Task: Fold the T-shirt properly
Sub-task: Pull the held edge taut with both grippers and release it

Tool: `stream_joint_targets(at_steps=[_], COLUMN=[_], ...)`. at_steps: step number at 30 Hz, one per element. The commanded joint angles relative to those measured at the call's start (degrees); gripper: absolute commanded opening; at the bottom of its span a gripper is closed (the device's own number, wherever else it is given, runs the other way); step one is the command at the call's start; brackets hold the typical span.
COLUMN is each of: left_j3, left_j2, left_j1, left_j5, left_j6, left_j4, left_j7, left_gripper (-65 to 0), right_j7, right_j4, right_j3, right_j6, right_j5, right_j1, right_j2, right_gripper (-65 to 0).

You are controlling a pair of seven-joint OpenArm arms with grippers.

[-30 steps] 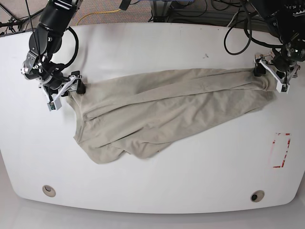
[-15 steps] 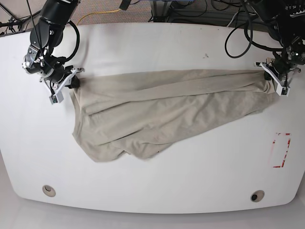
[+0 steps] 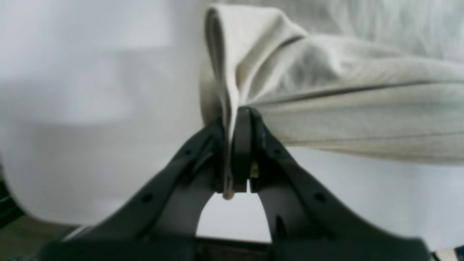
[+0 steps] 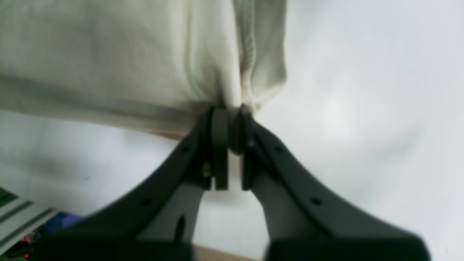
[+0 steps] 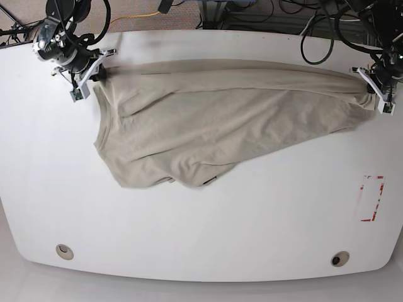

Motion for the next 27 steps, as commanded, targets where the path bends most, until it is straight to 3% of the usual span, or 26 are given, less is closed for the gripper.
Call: stream_joint_targets(at_steps=[1,7,12,15,18,21,27], left_j3=[-0.60,-0.33,-0.25,-0.16,-0.16,0.10,0.10], left_j2=[-2.37,-4.04,-4.39,-4.39,-4.48,-4.39,-4.39], left_j1=[1.23,3.78,5.36,5.36,4.39,2.55,-2.29], left_j5=[0.28,-0.08,-0.08,-0.08,-0.16,-0.16,-1.92], left_j6=[0.36,0.36,0.36,0.36,0.36,0.36,0.36], left_j4=[2.43,2.96,2.96,3.05,3.05,3.13,5.68], left_j7=[-0.66,-0.66,-0.66,-0.66,-0.66,-0.57,3.74], left_gripper=[-65.0,-65.0,-63.5,-50.6,-31.2,-16.7,-16.4], right_j7=[0.67,0.67,0.67,0.67,0.67,0.75,0.75], right_j4=[2.73,5.98,7.03,7.30,7.91,9.50,9.76], right_j3=[0.88,1.05,1.05,1.14,1.14,1.14,2.19], right_j6=[-0.12,-0.12,-0.12,-0.12,-0.12,-0.12,-0.12], right_j5=[-0.29,-0.29,-0.29,-0.29,-0.29,-0.29,-0.38], right_j1=[-2.02,-6.15,-8.35,-8.35,-8.26,-7.64,-4.39], right_j2=[0.85,-1.70,-1.96,-1.96,-1.96,-1.96,-1.70], right_gripper=[-65.0,-65.0,-63.3,-51.8,-35.5,-24.1,-24.9])
